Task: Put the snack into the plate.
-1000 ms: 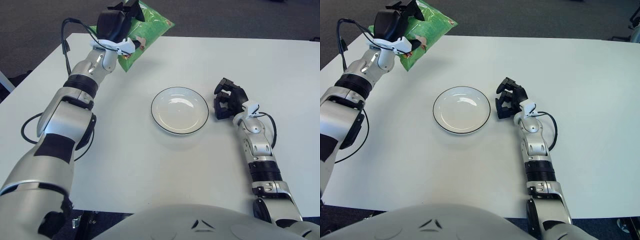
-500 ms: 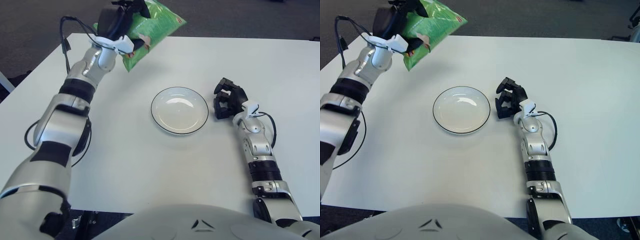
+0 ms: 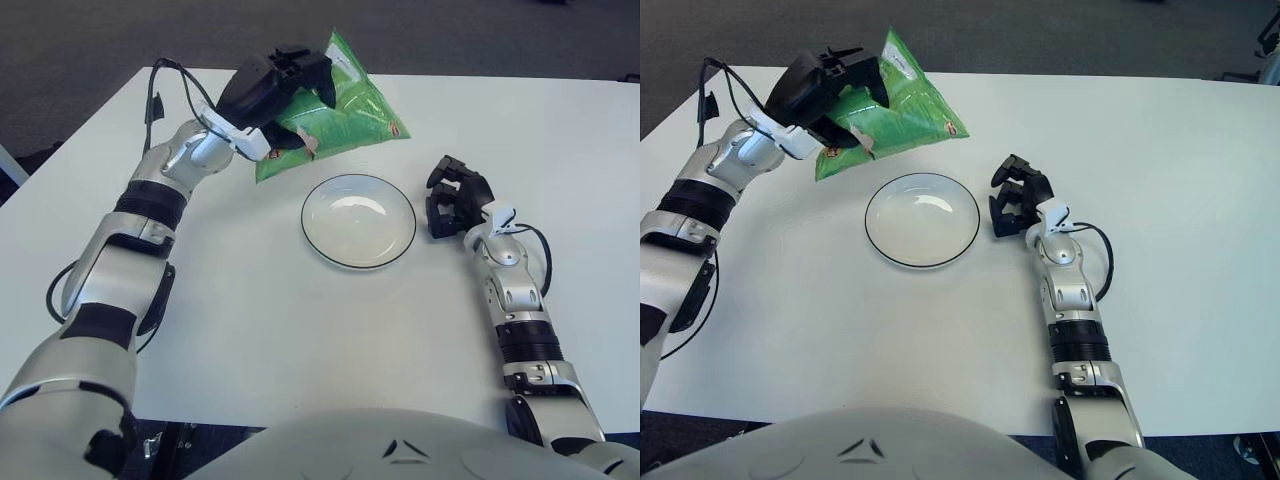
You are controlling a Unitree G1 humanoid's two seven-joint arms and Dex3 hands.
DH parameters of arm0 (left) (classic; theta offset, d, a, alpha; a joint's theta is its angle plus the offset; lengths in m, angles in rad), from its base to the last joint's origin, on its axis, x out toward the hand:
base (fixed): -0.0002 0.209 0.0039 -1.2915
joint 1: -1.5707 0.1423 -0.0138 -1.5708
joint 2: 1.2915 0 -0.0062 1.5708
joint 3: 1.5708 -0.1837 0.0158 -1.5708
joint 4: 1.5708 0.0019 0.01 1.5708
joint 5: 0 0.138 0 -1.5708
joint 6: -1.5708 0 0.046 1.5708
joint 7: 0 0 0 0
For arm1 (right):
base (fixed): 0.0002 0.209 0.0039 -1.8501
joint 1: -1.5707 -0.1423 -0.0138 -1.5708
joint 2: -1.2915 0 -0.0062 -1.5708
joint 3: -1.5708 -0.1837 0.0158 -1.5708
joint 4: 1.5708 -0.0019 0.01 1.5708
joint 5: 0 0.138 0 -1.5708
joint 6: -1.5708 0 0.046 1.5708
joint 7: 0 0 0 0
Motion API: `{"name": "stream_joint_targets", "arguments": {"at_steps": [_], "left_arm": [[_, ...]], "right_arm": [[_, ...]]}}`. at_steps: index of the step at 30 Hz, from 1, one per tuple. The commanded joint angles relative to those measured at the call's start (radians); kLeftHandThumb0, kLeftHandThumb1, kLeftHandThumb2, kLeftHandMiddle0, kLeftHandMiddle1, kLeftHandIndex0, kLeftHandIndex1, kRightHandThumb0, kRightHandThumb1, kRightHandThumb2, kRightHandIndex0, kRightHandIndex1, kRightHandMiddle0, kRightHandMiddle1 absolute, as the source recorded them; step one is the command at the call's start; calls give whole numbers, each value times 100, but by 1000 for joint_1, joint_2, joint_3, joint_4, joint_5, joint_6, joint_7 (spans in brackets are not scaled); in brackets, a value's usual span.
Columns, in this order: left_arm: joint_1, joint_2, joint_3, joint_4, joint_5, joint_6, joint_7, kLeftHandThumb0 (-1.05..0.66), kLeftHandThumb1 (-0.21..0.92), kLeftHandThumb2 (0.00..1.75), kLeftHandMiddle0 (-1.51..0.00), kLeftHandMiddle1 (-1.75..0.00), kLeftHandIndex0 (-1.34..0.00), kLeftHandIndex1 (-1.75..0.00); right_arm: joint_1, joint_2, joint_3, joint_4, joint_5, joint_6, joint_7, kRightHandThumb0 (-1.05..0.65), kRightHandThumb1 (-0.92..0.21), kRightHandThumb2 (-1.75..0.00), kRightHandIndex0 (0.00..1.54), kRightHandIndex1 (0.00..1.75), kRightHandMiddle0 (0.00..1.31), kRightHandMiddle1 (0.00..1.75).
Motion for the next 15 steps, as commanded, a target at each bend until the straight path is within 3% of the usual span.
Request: {"name": "stream_joint_targets", "arguments": {"at_steps": [1, 11, 15], "left_arm": [[34, -2, 20, -19, -60, -58, -53, 0, -11, 175, -97, -160, -72, -175], [111, -29, 38, -96, -188, -102, -194, 0, -12, 175, -98, -158, -73, -175], [135, -42, 29, -119, -253, -127, -268, 0, -12, 175, -98, -159, -72, -175]], "right_arm": [[85, -7, 19, 91, -37, 95, -3, -1, 1, -170, 86, 175, 63, 175], [76, -15, 26, 105, -37, 89, -2, -1, -4, -164, 82, 173, 59, 175], [75, -18, 27, 109, -32, 85, 5, -1, 3, -171, 87, 174, 64, 175]]}}
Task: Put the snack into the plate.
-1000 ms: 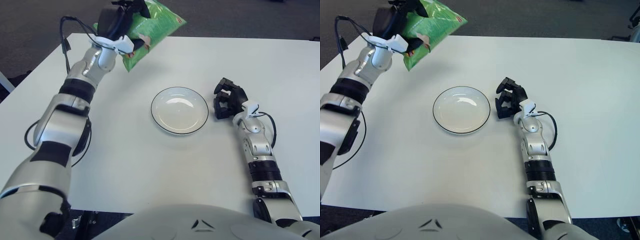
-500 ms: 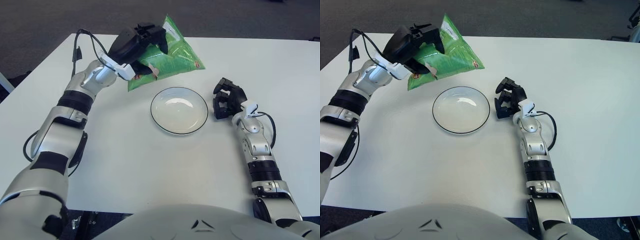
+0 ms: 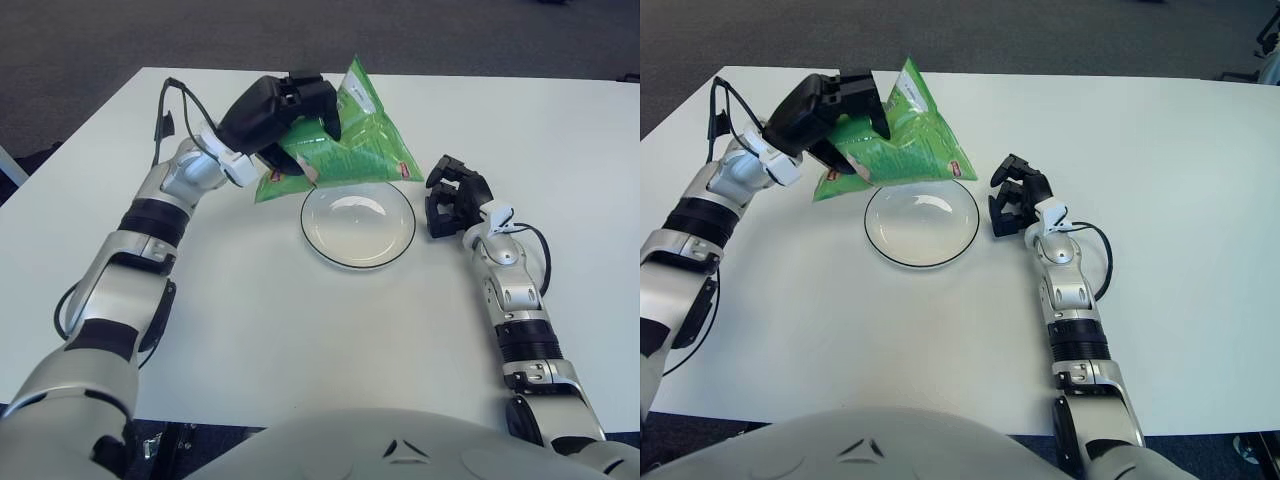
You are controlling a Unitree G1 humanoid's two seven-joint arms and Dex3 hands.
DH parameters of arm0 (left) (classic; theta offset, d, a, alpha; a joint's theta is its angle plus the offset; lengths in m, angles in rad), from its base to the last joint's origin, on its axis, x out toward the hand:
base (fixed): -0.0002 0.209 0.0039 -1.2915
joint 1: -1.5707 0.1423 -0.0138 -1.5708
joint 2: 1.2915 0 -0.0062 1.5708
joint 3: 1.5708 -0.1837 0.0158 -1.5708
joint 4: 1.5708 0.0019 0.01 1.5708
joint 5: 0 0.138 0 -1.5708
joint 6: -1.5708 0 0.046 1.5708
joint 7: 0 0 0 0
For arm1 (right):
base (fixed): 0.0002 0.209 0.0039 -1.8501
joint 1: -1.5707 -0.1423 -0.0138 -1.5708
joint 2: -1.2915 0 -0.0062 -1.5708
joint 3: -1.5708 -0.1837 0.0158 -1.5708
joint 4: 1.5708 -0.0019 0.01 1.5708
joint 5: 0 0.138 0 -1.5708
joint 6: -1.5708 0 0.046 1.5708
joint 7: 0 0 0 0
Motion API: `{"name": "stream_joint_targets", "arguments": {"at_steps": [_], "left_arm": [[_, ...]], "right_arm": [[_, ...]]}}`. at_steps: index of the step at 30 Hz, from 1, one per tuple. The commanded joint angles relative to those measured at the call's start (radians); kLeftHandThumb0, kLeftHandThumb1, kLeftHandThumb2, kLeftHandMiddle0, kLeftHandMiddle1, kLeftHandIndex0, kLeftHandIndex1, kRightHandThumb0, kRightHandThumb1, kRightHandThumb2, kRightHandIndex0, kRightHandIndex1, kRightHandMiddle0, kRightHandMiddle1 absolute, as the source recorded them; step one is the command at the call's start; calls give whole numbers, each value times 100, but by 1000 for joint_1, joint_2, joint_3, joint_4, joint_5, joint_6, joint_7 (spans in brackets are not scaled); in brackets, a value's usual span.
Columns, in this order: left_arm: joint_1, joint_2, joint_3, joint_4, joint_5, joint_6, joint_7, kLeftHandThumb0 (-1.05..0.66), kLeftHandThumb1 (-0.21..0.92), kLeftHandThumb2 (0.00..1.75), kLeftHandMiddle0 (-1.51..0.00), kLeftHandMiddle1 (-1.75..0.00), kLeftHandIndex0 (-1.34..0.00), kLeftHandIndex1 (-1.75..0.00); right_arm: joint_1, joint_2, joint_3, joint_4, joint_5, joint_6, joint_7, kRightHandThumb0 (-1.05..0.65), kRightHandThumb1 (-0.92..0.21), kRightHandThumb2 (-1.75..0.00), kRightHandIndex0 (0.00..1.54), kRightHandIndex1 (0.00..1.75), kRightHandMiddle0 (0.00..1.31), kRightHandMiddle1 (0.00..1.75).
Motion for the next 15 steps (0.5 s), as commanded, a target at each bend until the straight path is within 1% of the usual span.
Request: {"name": "stream_joint_targets", "arguments": {"at_steps": [1, 5, 10, 15], "left_arm": [[22, -12, 1, -31, -72, -23, -66, 0, -11, 175, -98, -159, -71, -175], [30, -24, -6, -31, -134, -40, -144, 0, -10, 174, -96, -161, -70, -175], [33, -43, -23, -24, -204, -57, -242, 0, -7, 171, -93, -163, -67, -175], [30, -64, -26, -9, -237, -70, -314, 0, -5, 170, -92, -164, -66, -175]], "right_arm": [[83, -12, 15, 98, -30, 82, 13, -1, 4, -173, 88, 174, 65, 174], [79, -13, 17, 107, -31, 76, 12, -1, 6, -174, 89, 175, 67, 173], [78, -12, 19, 108, -31, 75, 9, -1, 6, -175, 89, 175, 67, 174], [79, -10, 18, 107, -30, 79, 7, -1, 6, -175, 89, 175, 67, 174]]}}
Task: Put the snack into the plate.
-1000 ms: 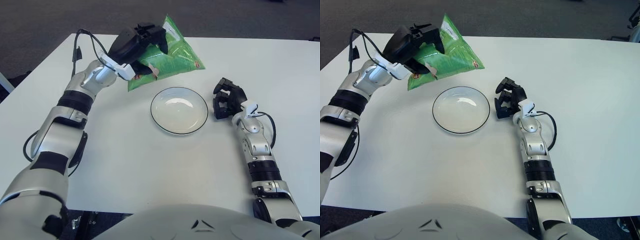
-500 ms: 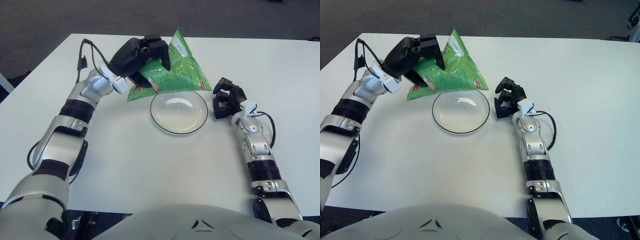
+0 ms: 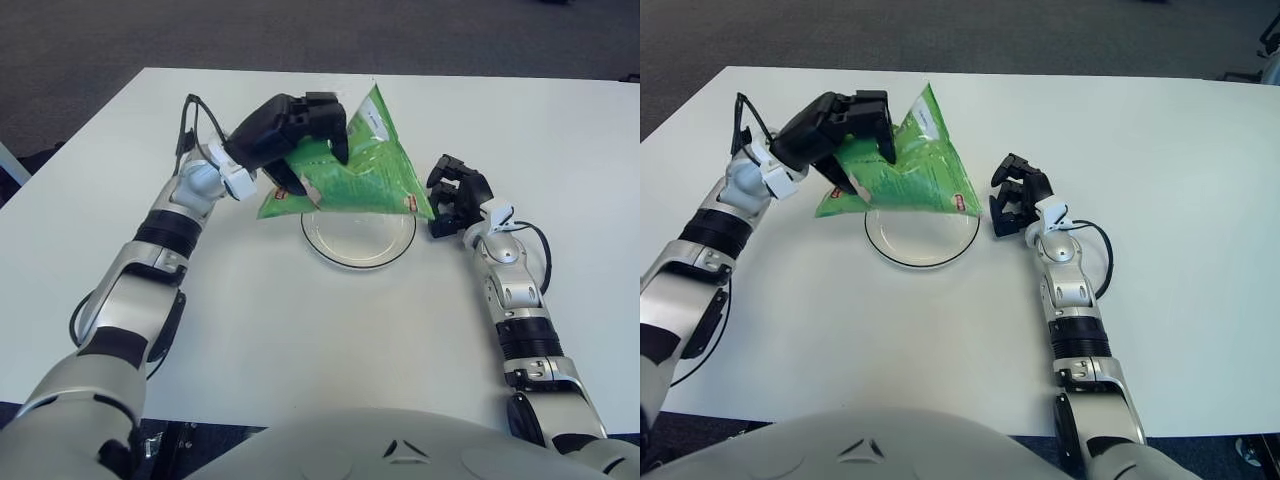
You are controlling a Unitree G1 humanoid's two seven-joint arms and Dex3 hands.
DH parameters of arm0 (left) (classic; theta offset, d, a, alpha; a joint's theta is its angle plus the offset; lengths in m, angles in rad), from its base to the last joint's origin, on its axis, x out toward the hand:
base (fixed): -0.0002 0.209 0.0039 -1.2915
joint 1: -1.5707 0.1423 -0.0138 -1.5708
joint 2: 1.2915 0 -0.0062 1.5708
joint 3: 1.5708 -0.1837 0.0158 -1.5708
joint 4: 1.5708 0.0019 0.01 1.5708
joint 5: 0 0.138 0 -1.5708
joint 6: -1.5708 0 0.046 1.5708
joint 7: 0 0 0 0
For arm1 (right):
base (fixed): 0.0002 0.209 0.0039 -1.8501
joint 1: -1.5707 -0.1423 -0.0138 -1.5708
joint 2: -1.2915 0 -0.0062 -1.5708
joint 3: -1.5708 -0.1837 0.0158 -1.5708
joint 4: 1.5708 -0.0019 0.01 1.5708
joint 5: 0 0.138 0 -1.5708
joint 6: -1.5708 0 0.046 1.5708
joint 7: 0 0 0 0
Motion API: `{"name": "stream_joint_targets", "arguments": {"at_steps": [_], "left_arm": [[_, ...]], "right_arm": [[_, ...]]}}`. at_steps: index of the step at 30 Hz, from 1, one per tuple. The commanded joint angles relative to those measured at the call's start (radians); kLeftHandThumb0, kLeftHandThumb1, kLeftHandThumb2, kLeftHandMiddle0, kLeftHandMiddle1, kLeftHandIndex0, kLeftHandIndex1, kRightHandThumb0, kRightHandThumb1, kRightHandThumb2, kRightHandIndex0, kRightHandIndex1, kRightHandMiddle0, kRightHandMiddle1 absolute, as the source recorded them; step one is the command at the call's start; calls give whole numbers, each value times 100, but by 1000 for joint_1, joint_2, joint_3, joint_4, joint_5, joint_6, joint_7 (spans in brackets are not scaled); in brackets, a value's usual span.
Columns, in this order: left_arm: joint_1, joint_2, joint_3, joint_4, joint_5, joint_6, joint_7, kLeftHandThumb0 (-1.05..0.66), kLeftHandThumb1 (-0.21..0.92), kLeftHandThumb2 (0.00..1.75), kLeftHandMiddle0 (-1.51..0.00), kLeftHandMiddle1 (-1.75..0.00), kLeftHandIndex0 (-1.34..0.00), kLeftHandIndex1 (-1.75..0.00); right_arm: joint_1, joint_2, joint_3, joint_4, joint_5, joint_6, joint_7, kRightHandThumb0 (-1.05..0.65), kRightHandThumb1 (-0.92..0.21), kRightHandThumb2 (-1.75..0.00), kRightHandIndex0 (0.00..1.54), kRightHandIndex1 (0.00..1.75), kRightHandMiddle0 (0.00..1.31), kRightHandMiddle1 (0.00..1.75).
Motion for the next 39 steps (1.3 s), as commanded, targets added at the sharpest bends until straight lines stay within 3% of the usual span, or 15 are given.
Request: {"name": "stream_joint_targets", "arguments": {"at_steps": [1, 12, 26, 39], "left_arm": [[4, -16, -5, 15, -28, -14, -51, 0, -5, 169, -92, -164, -66, -175], [-1, -54, -7, 22, -43, 16, -166, 0, 0, 165, -88, -165, -62, -175], [-5, -111, -23, 0, -4, 112, -243, 0, 2, 162, -87, -164, -61, -175], [-39, -138, -23, 71, 71, 64, -249, 0, 4, 161, -85, -165, -59, -175]], "right_arm": [[87, -2, 17, 94, -33, 87, 2, -1, 6, -175, 89, 175, 67, 175], [89, -4, 25, 83, -34, 92, -3, -1, -3, -165, 83, 174, 60, 175], [98, 0, 31, 61, -35, 101, -8, -1, 5, -174, 89, 175, 66, 174], [101, 1, 38, 41, -42, 116, -13, -1, 4, -173, 88, 175, 65, 175]]}}
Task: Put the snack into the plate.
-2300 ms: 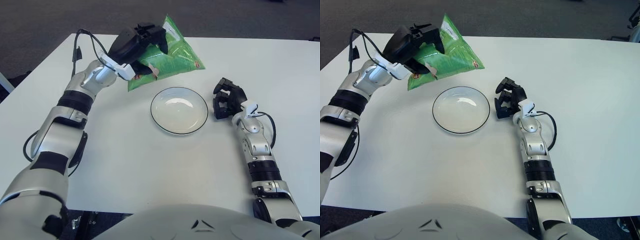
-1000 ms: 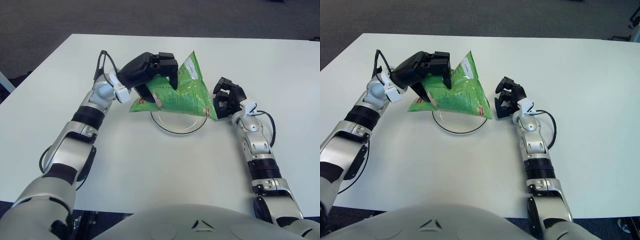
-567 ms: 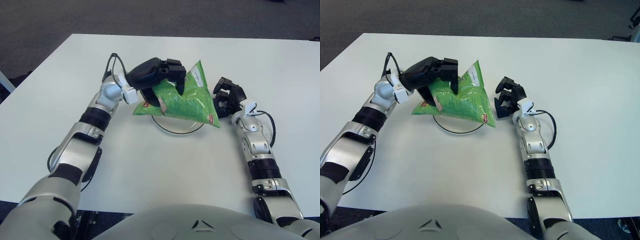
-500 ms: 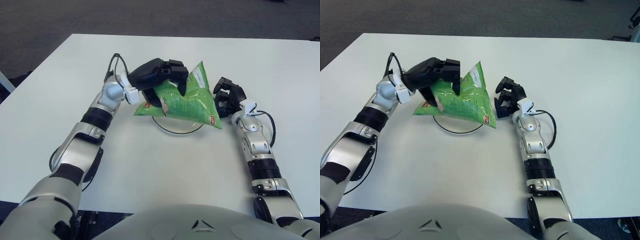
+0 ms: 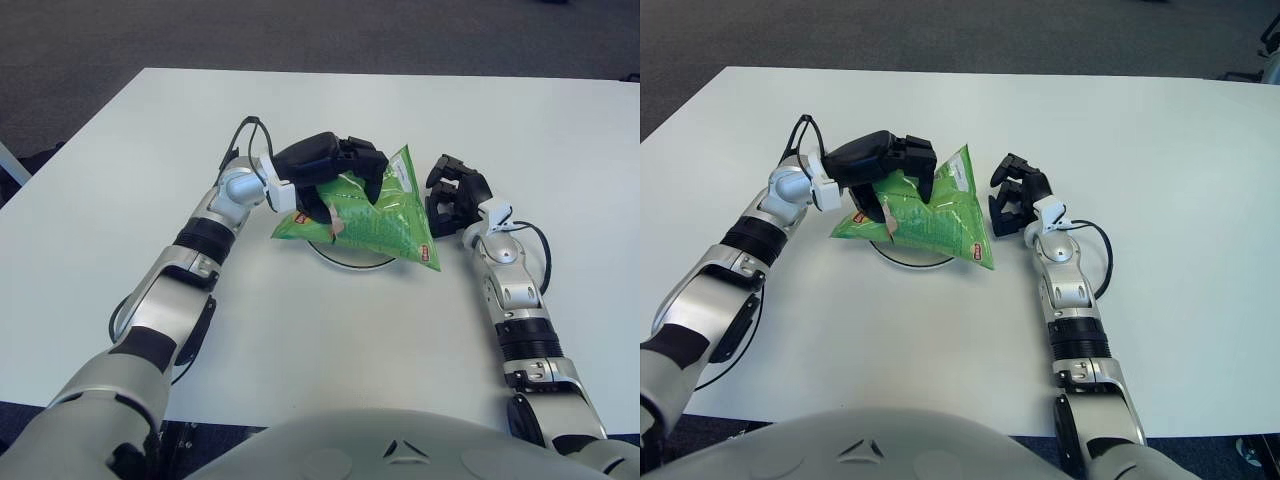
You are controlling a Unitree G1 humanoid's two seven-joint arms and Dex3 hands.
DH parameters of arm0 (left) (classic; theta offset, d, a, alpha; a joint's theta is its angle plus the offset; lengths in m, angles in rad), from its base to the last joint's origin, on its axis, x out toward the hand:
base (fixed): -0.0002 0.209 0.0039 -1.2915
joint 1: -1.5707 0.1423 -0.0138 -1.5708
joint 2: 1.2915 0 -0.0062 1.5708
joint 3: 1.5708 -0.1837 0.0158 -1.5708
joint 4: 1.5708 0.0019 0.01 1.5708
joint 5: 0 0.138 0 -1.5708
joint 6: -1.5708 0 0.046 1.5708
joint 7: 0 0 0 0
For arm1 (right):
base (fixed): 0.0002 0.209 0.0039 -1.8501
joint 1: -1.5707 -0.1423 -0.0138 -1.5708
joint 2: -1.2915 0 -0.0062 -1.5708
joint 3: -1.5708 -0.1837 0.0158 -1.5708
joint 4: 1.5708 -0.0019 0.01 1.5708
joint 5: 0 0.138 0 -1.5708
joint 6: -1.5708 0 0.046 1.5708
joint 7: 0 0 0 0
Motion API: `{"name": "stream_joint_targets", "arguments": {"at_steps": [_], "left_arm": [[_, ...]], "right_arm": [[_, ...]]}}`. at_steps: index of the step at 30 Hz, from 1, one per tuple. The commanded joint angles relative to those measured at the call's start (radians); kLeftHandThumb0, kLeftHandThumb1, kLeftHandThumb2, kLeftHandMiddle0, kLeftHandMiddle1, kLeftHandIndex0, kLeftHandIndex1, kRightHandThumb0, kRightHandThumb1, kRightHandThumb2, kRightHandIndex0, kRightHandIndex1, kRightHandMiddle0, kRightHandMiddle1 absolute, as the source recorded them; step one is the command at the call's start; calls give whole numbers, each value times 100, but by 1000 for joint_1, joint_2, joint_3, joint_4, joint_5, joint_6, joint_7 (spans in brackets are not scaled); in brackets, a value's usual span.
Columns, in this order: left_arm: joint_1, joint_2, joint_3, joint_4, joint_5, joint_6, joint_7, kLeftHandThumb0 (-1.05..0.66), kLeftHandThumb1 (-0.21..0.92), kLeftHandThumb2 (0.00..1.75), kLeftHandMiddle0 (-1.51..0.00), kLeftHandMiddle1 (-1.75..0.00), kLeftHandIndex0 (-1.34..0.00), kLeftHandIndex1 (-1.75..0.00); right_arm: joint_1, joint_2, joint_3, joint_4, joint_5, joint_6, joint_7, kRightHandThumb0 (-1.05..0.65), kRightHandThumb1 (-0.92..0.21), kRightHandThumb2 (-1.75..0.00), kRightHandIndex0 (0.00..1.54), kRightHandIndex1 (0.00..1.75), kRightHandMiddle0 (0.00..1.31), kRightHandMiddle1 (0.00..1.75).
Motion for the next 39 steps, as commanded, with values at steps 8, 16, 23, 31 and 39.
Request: {"name": "stream_joint_targets", "arguments": {"at_steps": [8, 16, 23, 31, 39], "left_arm": [[-59, -24, -9, 55, 103, -23, 27, 0, 4, 161, -85, -166, -59, -175], [-69, -23, -21, 75, 159, 23, 31, 0, 3, 162, -85, -166, -60, -175], [-68, -16, -34, 74, 191, 72, 35, 0, 3, 162, -85, -166, -60, -175], [-116, 26, -85, 47, 228, 82, -30, 0, 17, 145, -74, -170, -53, -167], [-175, 81, -139, 62, 225, 11, -123, -34, 33, 108, -10, -119, -6, -126]], "right_arm": [[100, 7, 23, 52, -34, 102, 7, -1, -2, -166, 84, 175, 60, 175], [105, 8, 26, 41, -36, 105, 8, -1, 5, -174, 89, 175, 66, 174], [108, 9, 26, 33, -35, 113, 6, -1, 6, -175, 90, 175, 67, 174], [108, 1, 31, 31, -49, 116, 3, -1, 0, -168, 85, 175, 61, 175], [108, 1, 26, 38, -38, 106, 9, -1, -1, -167, 84, 174, 61, 175]]}}
